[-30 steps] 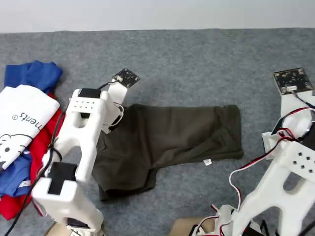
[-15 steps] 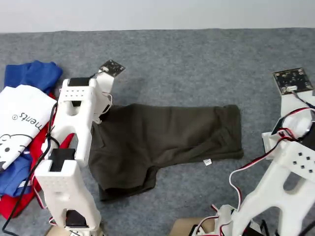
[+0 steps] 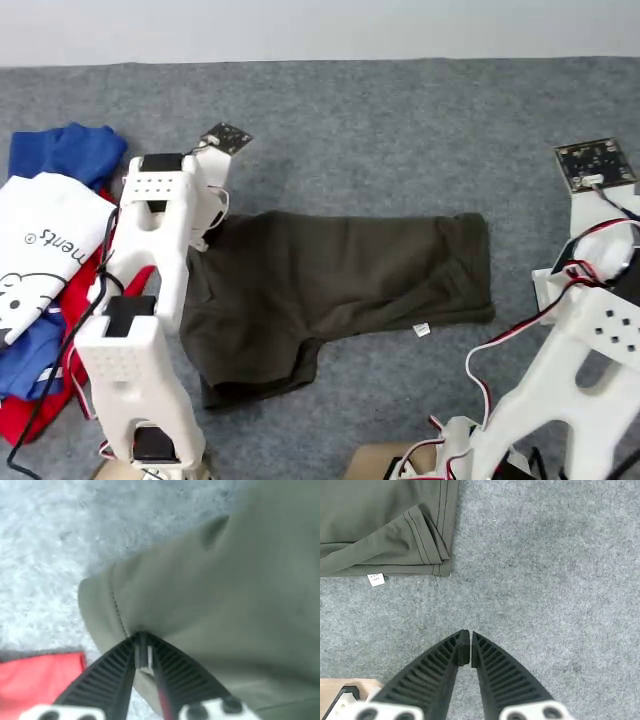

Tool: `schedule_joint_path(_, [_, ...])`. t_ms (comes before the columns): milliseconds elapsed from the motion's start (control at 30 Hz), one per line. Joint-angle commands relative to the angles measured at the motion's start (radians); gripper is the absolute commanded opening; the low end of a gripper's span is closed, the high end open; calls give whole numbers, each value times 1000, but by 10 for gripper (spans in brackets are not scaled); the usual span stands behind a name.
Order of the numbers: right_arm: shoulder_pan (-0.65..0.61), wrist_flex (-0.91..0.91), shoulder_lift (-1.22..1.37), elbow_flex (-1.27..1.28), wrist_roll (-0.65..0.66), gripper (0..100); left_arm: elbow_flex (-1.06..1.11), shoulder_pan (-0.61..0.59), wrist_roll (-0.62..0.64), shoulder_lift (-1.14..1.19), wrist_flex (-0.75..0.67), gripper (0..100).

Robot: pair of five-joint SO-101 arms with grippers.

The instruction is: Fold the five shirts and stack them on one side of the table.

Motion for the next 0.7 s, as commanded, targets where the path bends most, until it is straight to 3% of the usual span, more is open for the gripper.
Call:
schedule_joint_path(0, [12, 38, -36, -6, -6, 9, -74, -40, 25, 20, -17, 5])
schedule_joint_path(267, [10, 38, -36, -6, -6, 9, -113, -51, 25, -25, 51, 4])
schedule_joint_path(533, [8, 38, -36, -6, -6, 9, -111, 23, 20, -222, 143, 8])
schedule_joint_path(667, [10, 38, -36, -6, -6, 9, -108, 94, 20, -324, 238, 70])
